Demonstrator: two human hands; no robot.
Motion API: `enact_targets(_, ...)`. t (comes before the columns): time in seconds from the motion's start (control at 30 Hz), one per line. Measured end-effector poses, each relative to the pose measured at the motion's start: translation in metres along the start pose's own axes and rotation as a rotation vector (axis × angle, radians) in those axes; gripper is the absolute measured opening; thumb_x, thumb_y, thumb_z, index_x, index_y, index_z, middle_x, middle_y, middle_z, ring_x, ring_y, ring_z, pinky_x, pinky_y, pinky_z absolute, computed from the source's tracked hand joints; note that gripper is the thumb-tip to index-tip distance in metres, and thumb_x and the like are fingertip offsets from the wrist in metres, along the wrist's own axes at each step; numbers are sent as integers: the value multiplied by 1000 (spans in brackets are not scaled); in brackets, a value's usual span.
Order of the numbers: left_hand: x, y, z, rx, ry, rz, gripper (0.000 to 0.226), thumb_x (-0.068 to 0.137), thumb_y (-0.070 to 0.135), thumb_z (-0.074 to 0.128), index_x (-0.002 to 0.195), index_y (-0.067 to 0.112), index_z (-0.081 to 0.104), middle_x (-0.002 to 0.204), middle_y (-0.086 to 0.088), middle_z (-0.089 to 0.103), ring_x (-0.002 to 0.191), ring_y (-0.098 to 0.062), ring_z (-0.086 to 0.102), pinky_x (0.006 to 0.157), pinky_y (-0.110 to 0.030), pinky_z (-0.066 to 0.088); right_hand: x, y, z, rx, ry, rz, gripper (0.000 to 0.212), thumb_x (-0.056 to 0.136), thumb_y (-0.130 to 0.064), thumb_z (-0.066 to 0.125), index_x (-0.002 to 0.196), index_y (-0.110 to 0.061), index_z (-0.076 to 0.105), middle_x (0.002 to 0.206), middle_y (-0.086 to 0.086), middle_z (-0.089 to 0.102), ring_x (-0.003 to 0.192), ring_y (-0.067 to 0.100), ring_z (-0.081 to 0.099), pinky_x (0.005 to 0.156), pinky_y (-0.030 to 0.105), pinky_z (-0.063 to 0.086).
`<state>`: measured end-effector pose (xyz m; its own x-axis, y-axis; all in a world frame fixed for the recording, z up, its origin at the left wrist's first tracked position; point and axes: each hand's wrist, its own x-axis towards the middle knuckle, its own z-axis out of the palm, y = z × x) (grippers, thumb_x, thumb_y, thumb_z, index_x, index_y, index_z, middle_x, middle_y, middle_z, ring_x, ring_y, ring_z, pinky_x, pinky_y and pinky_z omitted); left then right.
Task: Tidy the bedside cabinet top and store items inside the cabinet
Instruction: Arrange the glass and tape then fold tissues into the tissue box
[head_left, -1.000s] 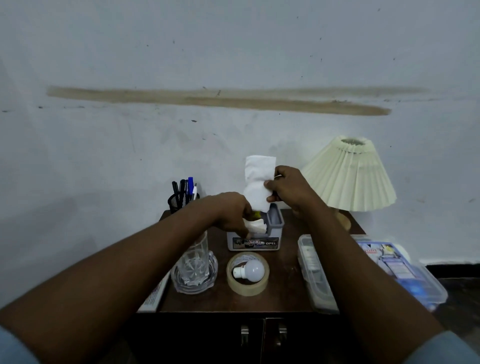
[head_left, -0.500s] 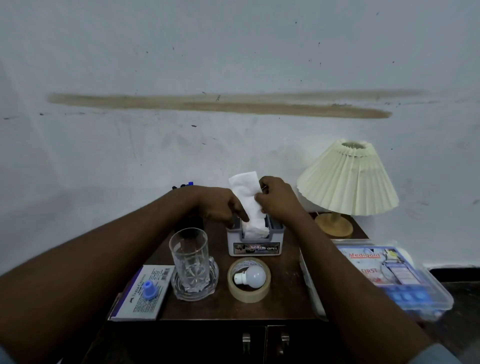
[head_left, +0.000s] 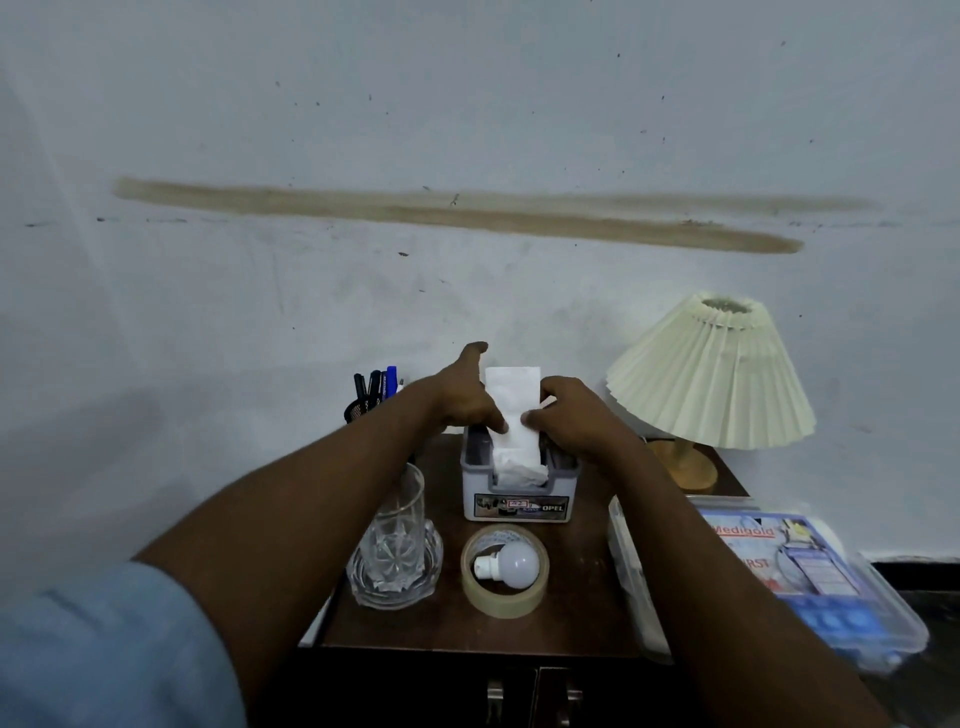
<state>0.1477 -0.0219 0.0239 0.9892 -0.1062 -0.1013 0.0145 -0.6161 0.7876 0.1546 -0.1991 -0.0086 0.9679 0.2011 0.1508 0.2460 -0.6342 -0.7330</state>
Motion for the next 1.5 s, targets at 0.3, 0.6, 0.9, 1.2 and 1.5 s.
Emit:
enact_targets(0.3,11,-6,10,255,115,153,101,69,10,91,154,18,36,152,-8,46,127,-28,53,87,-26,47,4,8,3,-192,-9,-37,51,81,-11,78,129,-10,60,123,10,66,94,20,58,79,29,44)
enact_targets(0.6,16,-13,16,347,105,177,100,69,14,90,153,18,37,152,-6,48,133,-27,49,97,-28,41,0,12,-7,-242,-64,-66,42,73,-16,84,101,-23,54,83,-7,59,80,18,59,60,25,42)
enact_targets(0.9,19,2,3,268,148,267,105,73,7,85,158,24,28,159,-5,39,137,-28,45,95,-26,38,-1,6,-8,-189,51,-123,39,74,-14,81,100,-25,55,82,-12,59,75,11,57,57,22,38)
enact_targets(1.2,23,21,-19,237,262,395,106,78,8,81,160,29,18,163,-3,34,142,-27,41,99,-24,33,13,-17,-27,-62,77,-75,31,81,-18,81,103,-20,58,90,-1,65,77,17,60,61,25,40)
enact_targets(1.5,22,0,-7,216,77,234,139,71,6,90,160,36,-13,166,-9,24,135,-29,48,93,-29,44,17,1,-12,-203,78,-56,20,77,-11,79,92,-13,65,92,2,65,85,24,61,69,30,42)
